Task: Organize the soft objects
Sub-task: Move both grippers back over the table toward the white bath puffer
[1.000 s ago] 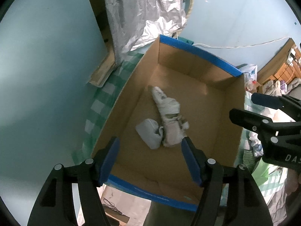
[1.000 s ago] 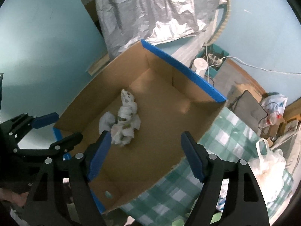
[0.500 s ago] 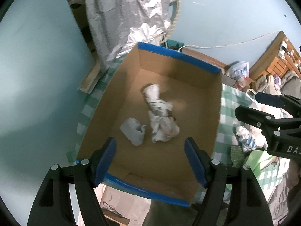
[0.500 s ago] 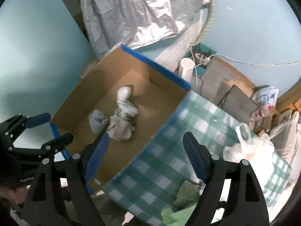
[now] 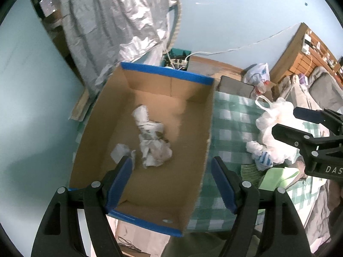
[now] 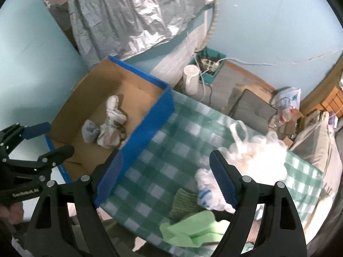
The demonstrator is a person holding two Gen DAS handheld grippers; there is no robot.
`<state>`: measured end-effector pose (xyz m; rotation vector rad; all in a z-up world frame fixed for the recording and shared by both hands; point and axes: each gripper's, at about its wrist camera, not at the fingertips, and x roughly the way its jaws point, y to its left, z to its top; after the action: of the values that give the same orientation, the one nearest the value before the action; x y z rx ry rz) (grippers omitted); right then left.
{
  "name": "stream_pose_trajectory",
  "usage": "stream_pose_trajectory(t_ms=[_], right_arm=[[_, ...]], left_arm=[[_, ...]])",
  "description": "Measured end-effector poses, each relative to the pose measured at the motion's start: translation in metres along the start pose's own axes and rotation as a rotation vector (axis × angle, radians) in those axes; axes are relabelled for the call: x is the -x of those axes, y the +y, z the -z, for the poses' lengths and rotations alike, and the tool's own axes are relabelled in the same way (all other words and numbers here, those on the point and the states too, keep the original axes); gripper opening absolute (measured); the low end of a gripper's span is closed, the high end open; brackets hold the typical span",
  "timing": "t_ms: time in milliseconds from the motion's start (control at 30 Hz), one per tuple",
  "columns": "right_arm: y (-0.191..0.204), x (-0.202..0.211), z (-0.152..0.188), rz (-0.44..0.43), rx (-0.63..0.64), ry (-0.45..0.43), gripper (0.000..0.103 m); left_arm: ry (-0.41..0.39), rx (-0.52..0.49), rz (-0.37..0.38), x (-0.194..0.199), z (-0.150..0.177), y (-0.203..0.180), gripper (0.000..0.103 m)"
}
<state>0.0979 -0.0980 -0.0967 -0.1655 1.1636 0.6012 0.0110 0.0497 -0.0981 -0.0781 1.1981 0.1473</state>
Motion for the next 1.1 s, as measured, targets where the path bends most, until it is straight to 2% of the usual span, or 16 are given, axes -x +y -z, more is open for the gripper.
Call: stream_pose_trajectory(t_ms=[633,1100], right_arm=[[-0.074,0.023,0.041,0.064,-0.112,0.005,0.084],[-0.129,0.001,0.048,0.089,-0.194,0.071,0.085]], left_arm=[[0.011,-0.125,0.035,-0.003,-0.008,-0.067,0.080],[0.057,-0.216,0.066,-0.038,-0.018,-0.118,0.080]])
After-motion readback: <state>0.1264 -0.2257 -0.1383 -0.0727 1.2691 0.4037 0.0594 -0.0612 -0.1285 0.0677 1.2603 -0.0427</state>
